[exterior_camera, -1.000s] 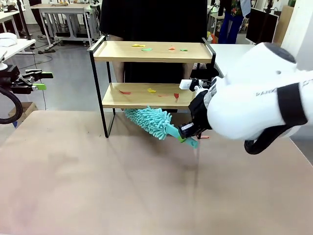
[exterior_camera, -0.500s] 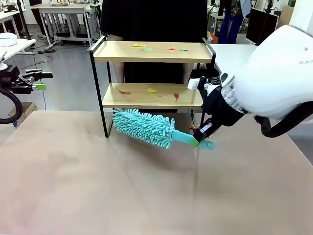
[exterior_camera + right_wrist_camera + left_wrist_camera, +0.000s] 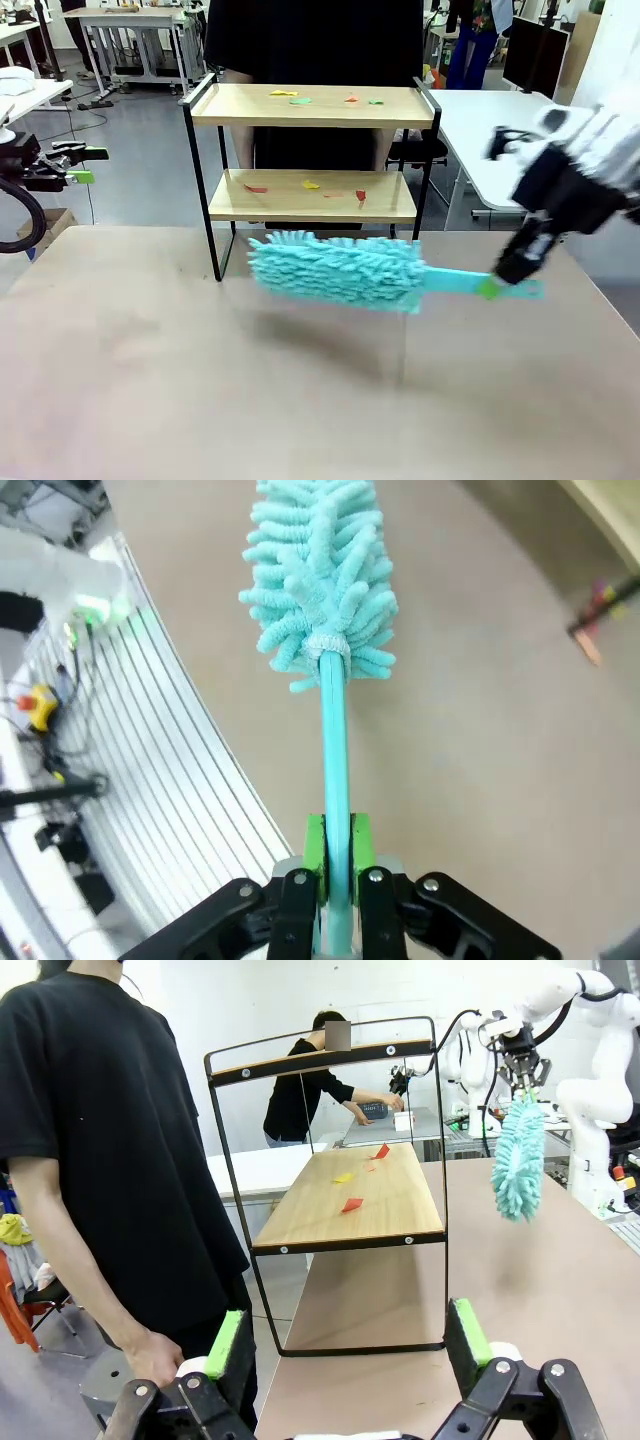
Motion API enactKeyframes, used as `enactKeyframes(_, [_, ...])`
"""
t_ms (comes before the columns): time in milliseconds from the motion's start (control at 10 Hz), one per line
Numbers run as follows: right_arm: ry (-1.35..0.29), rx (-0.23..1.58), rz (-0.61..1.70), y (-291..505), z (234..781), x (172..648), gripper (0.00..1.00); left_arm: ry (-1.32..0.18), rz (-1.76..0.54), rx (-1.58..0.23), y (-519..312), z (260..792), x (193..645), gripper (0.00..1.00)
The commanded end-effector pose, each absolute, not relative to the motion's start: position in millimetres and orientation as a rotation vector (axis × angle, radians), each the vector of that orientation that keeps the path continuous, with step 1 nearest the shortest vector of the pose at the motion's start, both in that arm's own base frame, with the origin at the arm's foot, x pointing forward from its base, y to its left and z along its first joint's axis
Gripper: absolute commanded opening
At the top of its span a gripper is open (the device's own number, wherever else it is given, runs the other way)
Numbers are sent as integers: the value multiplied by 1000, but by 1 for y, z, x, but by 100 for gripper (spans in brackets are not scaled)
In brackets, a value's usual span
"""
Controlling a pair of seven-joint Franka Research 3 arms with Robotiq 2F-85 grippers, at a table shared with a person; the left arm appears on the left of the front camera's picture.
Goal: Clean the shelf.
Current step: Clean the specific section of the Shelf indicated by the human with the Duster.
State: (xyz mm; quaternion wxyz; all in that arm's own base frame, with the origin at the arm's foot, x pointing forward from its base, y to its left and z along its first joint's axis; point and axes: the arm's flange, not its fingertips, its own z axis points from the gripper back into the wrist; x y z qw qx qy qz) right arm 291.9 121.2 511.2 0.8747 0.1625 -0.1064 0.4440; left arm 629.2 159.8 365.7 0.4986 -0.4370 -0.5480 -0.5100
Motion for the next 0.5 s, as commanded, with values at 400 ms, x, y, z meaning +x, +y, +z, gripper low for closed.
enactKeyframes(400, [-131, 183, 1016, 30, 495, 224, 13, -1331, -1236, -1056, 160, 367, 628, 100])
